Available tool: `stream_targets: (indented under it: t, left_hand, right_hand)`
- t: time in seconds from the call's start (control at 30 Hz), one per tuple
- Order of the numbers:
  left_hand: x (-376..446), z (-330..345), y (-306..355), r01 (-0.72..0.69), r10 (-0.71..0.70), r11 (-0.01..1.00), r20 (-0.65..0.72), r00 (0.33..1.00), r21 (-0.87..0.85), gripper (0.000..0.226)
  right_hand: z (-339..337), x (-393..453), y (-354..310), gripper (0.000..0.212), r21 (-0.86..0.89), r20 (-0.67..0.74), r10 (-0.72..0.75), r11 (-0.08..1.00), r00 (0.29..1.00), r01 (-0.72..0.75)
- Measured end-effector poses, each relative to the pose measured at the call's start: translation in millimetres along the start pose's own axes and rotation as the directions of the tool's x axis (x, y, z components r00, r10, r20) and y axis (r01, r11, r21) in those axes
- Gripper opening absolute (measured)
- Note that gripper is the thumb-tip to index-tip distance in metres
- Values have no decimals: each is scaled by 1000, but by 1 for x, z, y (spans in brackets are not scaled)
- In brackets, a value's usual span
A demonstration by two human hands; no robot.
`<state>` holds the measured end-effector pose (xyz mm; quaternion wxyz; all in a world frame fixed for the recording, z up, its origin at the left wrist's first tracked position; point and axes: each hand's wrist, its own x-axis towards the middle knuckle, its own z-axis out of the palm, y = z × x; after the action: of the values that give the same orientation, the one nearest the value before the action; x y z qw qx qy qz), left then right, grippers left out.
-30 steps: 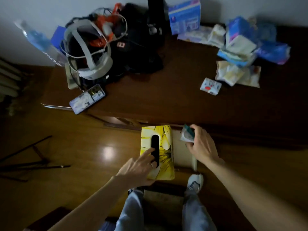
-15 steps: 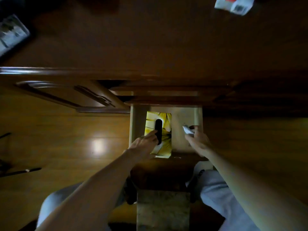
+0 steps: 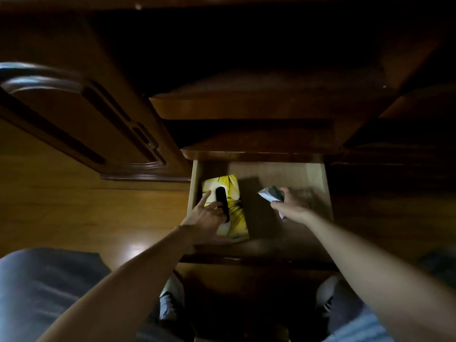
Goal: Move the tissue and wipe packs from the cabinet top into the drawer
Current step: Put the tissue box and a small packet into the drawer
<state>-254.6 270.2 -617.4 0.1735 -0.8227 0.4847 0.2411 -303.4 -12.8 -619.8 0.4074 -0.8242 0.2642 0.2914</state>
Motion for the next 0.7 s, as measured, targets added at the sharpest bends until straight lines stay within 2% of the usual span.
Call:
stream_targets:
  t: [0.07, 0.17, 0.23, 0.33, 0.4, 0.47, 0.53, 0.6, 0.63, 0.7]
  left_hand:
    - [-3, 4, 4, 54, -55, 996, 15, 998, 64, 90]
    - [-33, 2, 33, 38, -51, 995, 143, 988, 96, 58]
    - [-52, 3, 42, 76, -97, 983, 124, 988, 165, 44]
    - [-66, -5, 44, 212, -215, 976, 126, 968, 44, 39]
    - [-67, -7, 47, 207, -209, 978, 149, 966, 29, 35]
    - [-63, -11, 51, 233, -233, 972, 93, 968, 5, 37]
    - [-49, -7, 48, 286, -302, 942, -72, 951, -178, 49]
    - [-33, 3, 46, 293, -361, 906, -194, 912, -307, 59]
    - [-27, 10, 47, 278, -361, 896, -205, 910, -346, 62]
    - [-22, 28, 53, 249, -335, 879, -154, 930, -408, 66]
  right_hand:
    - [11, 5, 6, 64, -12, -2, -56, 998, 998, 56]
    - [22, -34, 13, 70, -21, 3, -23, 1000, 1000, 23]
    - [18, -51, 18, 80, -105, -13, -57, 993, 998, 55]
    - [-7, -72, 8, 89, -75, -80, -95, 993, 992, 89]
    - [-15, -82, 3, 94, -24, -94, -89, 996, 992, 87]
    - [-15, -83, -1, 97, 2, -75, -84, 996, 994, 84]
    - [-7, -69, -5, 80, 86, -62, -92, 991, 994, 98]
    - [10, -48, -9, 36, 223, -106, -94, 968, 990, 116]
    - [21, -37, -8, 19, 287, -132, -69, 952, 989, 105]
    - [44, -23, 3, 12, 287, -164, 8, 957, 987, 40]
